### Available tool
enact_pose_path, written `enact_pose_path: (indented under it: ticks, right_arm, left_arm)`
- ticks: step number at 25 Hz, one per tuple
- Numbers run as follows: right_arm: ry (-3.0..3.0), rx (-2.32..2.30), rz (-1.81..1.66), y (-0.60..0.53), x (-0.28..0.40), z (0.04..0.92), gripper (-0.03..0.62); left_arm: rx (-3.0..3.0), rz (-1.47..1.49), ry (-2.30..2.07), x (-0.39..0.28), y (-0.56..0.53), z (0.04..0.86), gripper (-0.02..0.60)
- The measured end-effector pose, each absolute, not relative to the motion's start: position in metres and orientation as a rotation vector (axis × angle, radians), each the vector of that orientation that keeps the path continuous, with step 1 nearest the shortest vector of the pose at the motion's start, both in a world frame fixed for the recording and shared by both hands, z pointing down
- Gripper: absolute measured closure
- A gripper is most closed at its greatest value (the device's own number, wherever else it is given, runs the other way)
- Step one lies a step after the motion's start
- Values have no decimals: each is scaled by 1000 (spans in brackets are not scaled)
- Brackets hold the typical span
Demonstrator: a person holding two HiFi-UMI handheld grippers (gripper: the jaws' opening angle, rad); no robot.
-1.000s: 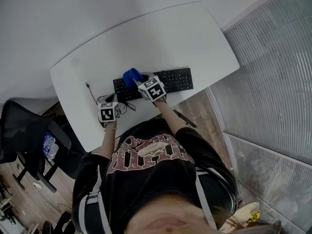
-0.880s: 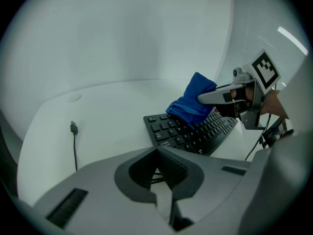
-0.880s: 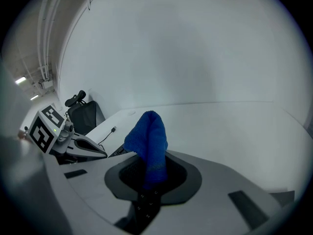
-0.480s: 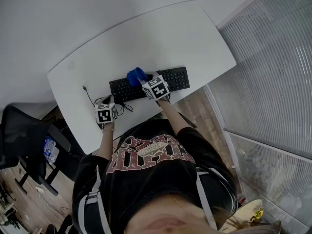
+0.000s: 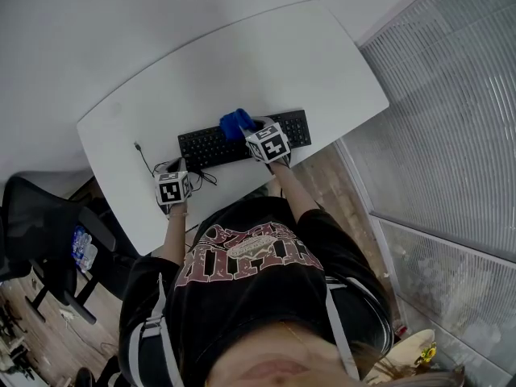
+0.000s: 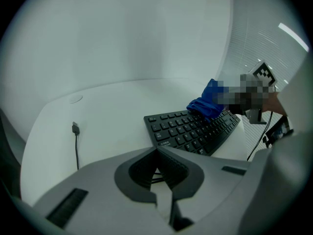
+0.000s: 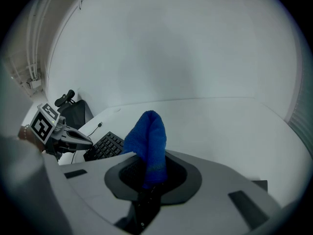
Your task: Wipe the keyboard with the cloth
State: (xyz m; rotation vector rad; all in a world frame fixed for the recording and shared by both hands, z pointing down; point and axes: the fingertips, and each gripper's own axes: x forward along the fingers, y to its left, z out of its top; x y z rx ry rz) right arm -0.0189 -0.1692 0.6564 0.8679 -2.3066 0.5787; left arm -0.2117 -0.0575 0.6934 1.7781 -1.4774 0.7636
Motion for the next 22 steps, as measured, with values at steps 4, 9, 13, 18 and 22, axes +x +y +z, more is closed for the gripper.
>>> enact_pose_path:
  ticks: [4, 9, 13, 18, 22]
  right_arm:
    - [-2291, 892, 586, -169, -5, 659, 539]
    - [-2266, 929, 585, -174, 19, 660, 539]
    - [-2237, 960, 584, -179, 38, 663, 539]
    - [-2206, 992, 570, -184, 61, 666, 537]
    - [-2182, 1036, 575, -188, 80, 667, 537]
  left_arm:
    - [1774, 763, -1483, -211, -57, 693, 545]
    - [1768, 763, -1486, -211, -57, 692, 546]
    - [1761, 764, -1492, -212, -56, 694, 545]
    - [1757, 759, -1494, -213, -56, 695, 545]
    - [1757, 761, -1498, -213, -56, 693, 545]
